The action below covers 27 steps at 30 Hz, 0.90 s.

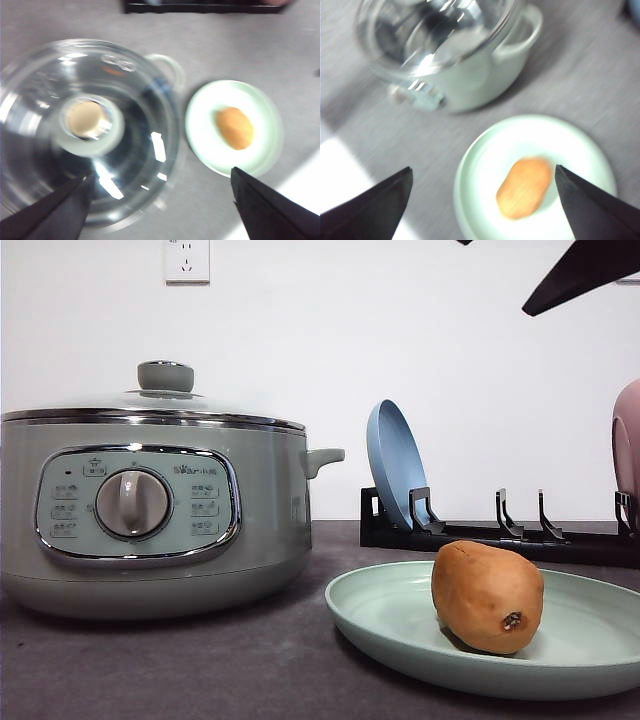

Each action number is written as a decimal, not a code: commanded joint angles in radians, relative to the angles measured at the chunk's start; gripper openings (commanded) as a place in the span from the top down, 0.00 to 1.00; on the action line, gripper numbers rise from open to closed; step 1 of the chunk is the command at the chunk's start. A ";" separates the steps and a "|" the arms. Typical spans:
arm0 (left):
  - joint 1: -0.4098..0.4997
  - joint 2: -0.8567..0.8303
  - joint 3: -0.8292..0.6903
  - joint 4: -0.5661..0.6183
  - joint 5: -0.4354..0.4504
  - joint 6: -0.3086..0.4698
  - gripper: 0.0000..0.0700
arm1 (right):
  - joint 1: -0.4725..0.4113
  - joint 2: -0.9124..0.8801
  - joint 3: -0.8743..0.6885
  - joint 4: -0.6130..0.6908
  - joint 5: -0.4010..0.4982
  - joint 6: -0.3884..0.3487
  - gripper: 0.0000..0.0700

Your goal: Transfer potato from steamer to green plate

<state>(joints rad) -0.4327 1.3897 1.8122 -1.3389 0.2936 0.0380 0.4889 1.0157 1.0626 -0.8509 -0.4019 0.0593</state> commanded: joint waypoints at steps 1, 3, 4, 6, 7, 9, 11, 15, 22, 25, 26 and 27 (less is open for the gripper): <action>-0.007 0.001 0.028 -0.010 0.014 -0.001 0.21 | 0.005 0.007 0.017 -0.013 -0.021 0.012 0.18; -0.007 -0.011 0.028 -0.030 0.021 -0.001 0.21 | 0.005 0.007 0.017 -0.037 -0.034 0.013 0.18; -0.008 -0.014 0.028 -0.039 0.022 -0.001 0.21 | 0.005 0.007 0.017 -0.050 -0.041 0.012 0.18; -0.010 -0.019 0.028 -0.056 0.022 -0.001 0.21 | 0.005 0.007 0.017 -0.072 -0.049 0.012 0.18; -0.012 -0.020 0.028 -0.065 0.022 -0.001 0.21 | 0.005 0.007 0.017 -0.080 -0.050 0.012 0.18; -0.013 -0.020 0.028 -0.081 0.022 -0.001 0.21 | 0.005 0.007 0.017 -0.093 -0.050 0.012 0.18; -0.013 -0.020 0.028 -0.085 0.022 -0.001 0.22 | 0.005 0.007 0.017 -0.097 -0.050 0.012 0.18; -0.013 -0.020 0.028 -0.083 0.022 -0.001 0.24 | 0.005 0.007 0.017 -0.098 -0.050 0.012 0.18; -0.013 -0.020 0.028 -0.081 0.022 0.000 0.98 | 0.005 0.007 0.017 -0.094 -0.044 -0.006 0.98; -0.013 -0.020 0.028 -0.079 0.022 0.001 1.00 | 0.005 0.007 0.017 -0.089 -0.043 -0.021 1.00; -0.013 -0.020 0.028 -0.078 0.022 0.000 1.00 | 0.005 0.007 0.017 -0.084 -0.043 -0.021 1.00; -0.013 -0.020 0.028 -0.077 0.022 -0.001 1.00 | 0.005 0.007 0.017 -0.078 -0.043 -0.020 1.00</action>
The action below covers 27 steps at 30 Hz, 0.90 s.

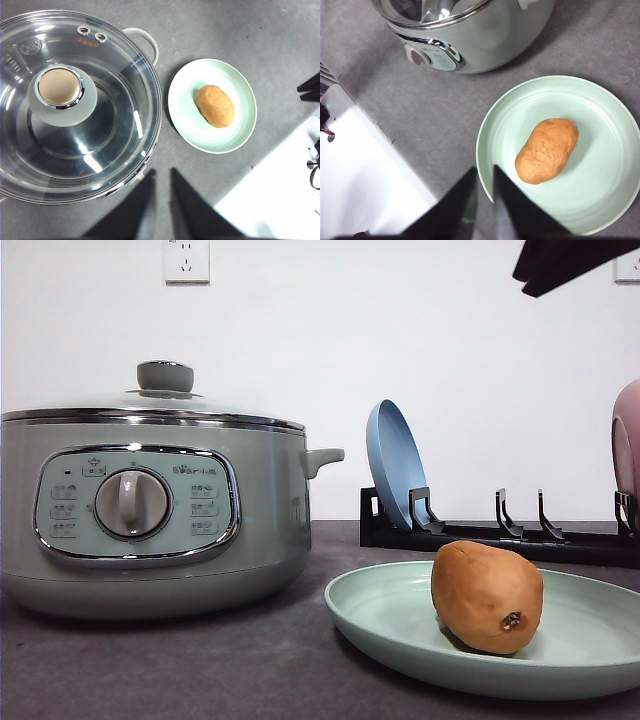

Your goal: Transfer potato from steamer to green plate

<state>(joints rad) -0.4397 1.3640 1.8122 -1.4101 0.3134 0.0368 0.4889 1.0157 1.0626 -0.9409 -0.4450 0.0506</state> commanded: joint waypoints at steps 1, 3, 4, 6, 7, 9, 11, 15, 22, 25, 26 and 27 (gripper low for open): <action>-0.006 0.005 0.028 -0.006 0.002 0.000 1.00 | 0.005 0.007 0.017 0.020 0.000 -0.011 1.00; -0.006 0.005 0.028 -0.006 0.002 0.000 1.00 | 0.005 0.007 0.017 0.030 0.000 -0.011 1.00; -0.006 0.005 0.028 -0.006 0.002 0.000 1.00 | 0.005 0.007 0.017 0.032 0.000 -0.011 1.00; -0.006 0.005 0.028 -0.006 0.002 0.000 1.00 | 0.005 0.007 0.017 0.032 0.000 -0.011 1.00; -0.006 0.005 0.028 -0.006 0.002 0.000 1.00 | 0.005 0.007 0.017 0.032 0.000 -0.011 1.00; -0.006 0.005 0.028 -0.006 0.002 0.000 1.00 | 0.005 0.007 0.017 0.032 0.000 -0.011 1.00; -0.006 0.005 0.028 -0.006 0.002 0.000 1.00 | 0.005 0.007 0.017 0.032 0.000 -0.011 1.00; -0.006 0.005 0.028 -0.006 0.002 0.000 1.00 | 0.005 0.007 0.017 0.032 0.000 -0.011 1.00; -0.003 0.002 0.028 -0.005 -0.007 0.057 1.00 | 0.005 0.007 0.017 0.033 0.000 -0.011 1.00; 0.025 -0.032 0.028 0.069 -0.017 0.130 1.00 | 0.005 0.007 0.017 0.033 0.000 -0.011 1.00; 0.040 -0.052 0.027 0.130 -0.017 0.132 1.00 | 0.005 0.007 0.017 0.033 0.000 -0.011 1.00; 0.057 -0.073 0.026 0.194 -0.017 0.133 1.00 | 0.005 0.007 0.017 0.033 0.000 -0.011 1.00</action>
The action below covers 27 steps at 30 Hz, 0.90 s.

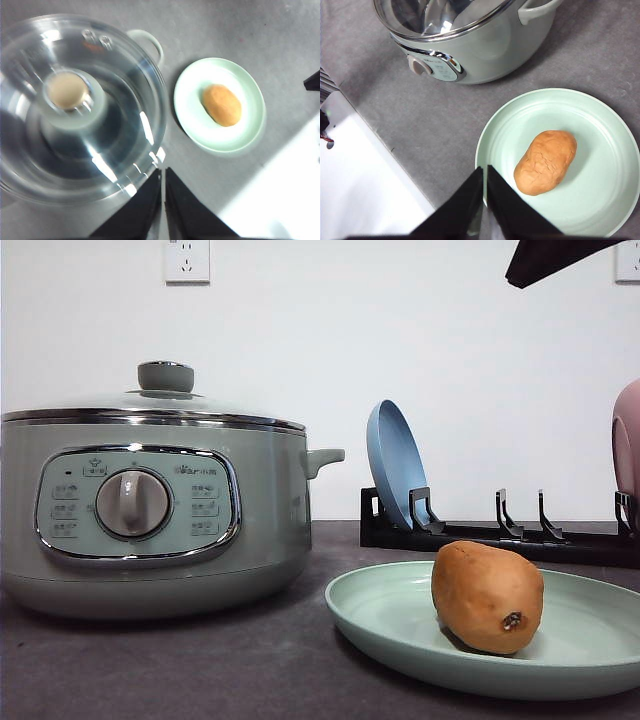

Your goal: Transfer potato from steamer to green plate

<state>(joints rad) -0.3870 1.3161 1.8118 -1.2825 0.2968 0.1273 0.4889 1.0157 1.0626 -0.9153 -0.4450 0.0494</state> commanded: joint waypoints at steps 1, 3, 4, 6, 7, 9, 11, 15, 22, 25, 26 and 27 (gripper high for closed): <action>0.027 -0.050 0.026 0.138 0.000 0.043 1.00 | 0.005 0.007 0.017 0.008 0.000 -0.009 1.00; 0.074 -0.102 0.017 0.266 0.000 0.036 1.00 | 0.005 0.007 0.017 0.009 0.000 -0.009 1.00; 0.101 -0.130 0.007 0.331 0.000 0.026 1.00 | 0.005 0.007 0.017 0.010 0.000 -0.009 1.00; 0.153 -0.187 -0.026 0.439 0.000 0.011 1.00 | 0.005 0.007 0.017 0.010 0.000 -0.009 1.00; 0.182 -0.218 -0.051 0.490 0.000 0.010 1.00 | 0.005 0.007 0.017 0.010 0.000 -0.009 1.00; 0.238 -0.278 -0.110 0.572 -0.001 0.011 1.00 | 0.005 0.007 0.017 0.010 0.000 -0.009 1.00; 0.296 -0.345 -0.186 0.645 -0.002 0.014 1.00 | 0.005 0.007 0.017 0.010 0.000 -0.009 1.00; 0.384 -0.478 -0.362 0.765 -0.044 0.021 1.00 | 0.005 0.007 0.017 0.010 0.000 -0.009 1.00; 0.441 -0.718 -0.769 1.023 -0.162 0.014 1.00 | 0.005 0.007 0.017 0.010 0.000 -0.009 1.00; 0.447 -0.807 -0.938 1.101 -0.175 0.013 1.00 | 0.005 0.007 0.017 0.010 0.000 -0.009 1.00; 0.447 -0.834 -0.987 1.114 -0.175 0.013 1.00 | 0.005 0.007 0.017 0.010 0.000 -0.009 1.00; 0.447 -0.857 -1.030 1.123 -0.175 0.012 1.00 | 0.005 0.007 0.017 0.010 0.000 -0.009 1.00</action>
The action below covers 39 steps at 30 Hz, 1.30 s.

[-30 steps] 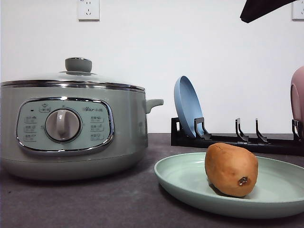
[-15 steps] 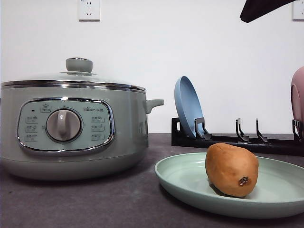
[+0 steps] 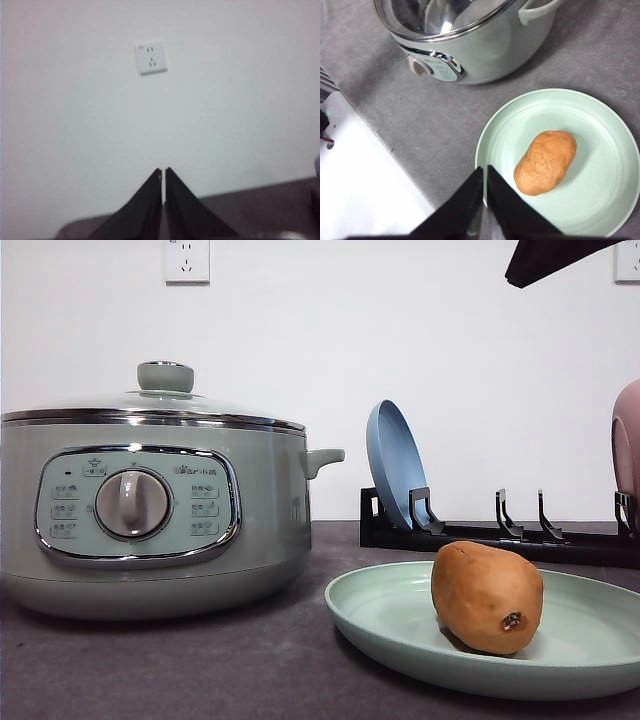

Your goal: Transfer potato from steamer to green plate

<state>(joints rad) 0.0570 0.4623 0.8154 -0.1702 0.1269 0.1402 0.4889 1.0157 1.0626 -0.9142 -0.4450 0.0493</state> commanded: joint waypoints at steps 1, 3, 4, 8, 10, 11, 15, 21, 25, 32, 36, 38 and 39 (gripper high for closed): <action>0.003 -0.029 -0.079 0.016 -0.005 -0.004 1.00 | 0.005 0.007 0.017 0.009 0.000 -0.009 1.00; 0.003 -0.073 -0.150 0.017 -0.005 -0.006 1.00 | 0.005 0.007 0.017 0.009 0.000 -0.009 1.00; 0.003 -0.096 -0.187 0.017 -0.007 -0.011 1.00 | 0.005 0.007 0.017 0.009 0.000 -0.009 1.00; 0.003 -0.173 -0.307 0.024 -0.053 -0.050 1.00 | 0.005 0.007 0.017 0.009 0.000 -0.009 1.00; 0.003 -0.205 -0.359 0.036 -0.077 -0.066 1.00 | 0.005 0.007 0.017 0.009 0.000 -0.009 1.00; 0.003 -0.224 -0.387 0.038 -0.087 -0.073 1.00 | 0.005 0.007 0.017 0.010 0.000 -0.009 1.00; 0.003 -0.284 -0.478 0.036 -0.113 -0.078 1.00 | 0.005 0.007 0.017 0.009 0.000 -0.009 1.00; 0.003 -0.352 -0.596 0.036 -0.113 -0.078 1.00 | 0.005 0.007 0.017 0.010 0.000 -0.009 1.00; 0.003 -0.381 -0.656 0.035 -0.114 -0.078 1.00 | 0.005 0.007 0.017 0.010 0.000 -0.009 1.00; 0.003 -0.424 -0.735 0.035 -0.113 -0.078 1.00 | 0.005 0.007 0.017 0.010 0.000 -0.009 1.00; 0.003 -0.450 -0.770 0.028 -0.113 -0.079 1.00 | 0.005 0.007 0.017 0.009 0.000 -0.009 1.00; 0.003 -0.459 -0.784 0.029 -0.113 -0.078 1.00 | 0.005 0.007 0.017 0.010 0.000 -0.009 1.00; 0.003 -0.459 -0.788 0.028 -0.113 -0.078 1.00 | 0.005 0.007 0.017 0.010 0.000 -0.009 1.00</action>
<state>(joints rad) 0.0586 0.0057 0.0335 -0.1576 0.0201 0.0643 0.4889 1.0157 1.0626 -0.9138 -0.4450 0.0490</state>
